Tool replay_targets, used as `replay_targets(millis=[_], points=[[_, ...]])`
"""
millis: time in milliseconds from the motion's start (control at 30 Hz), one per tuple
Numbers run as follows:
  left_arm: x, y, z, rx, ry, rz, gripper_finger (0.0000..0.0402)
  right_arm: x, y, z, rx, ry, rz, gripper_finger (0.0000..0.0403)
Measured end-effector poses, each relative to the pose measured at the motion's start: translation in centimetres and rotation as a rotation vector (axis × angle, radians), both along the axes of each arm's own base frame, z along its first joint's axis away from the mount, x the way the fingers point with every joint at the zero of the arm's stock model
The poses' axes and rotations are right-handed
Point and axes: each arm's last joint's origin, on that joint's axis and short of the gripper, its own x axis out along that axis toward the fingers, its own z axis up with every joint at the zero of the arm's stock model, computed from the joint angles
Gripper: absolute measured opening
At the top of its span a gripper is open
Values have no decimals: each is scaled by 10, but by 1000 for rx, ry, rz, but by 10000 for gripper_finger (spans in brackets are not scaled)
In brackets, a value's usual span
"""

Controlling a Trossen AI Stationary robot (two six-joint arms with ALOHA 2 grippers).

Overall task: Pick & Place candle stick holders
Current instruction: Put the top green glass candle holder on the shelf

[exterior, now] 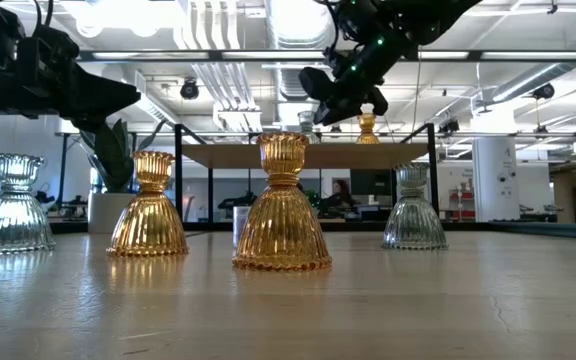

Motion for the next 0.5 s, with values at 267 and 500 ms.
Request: replay_targets(millis=[267,500], points=[[0,0,0,0,0,0,104,4,10,4,6,-5,28,85],[0,0,0,0,0,0,104,6,10,8,-2,-20,32,89]])
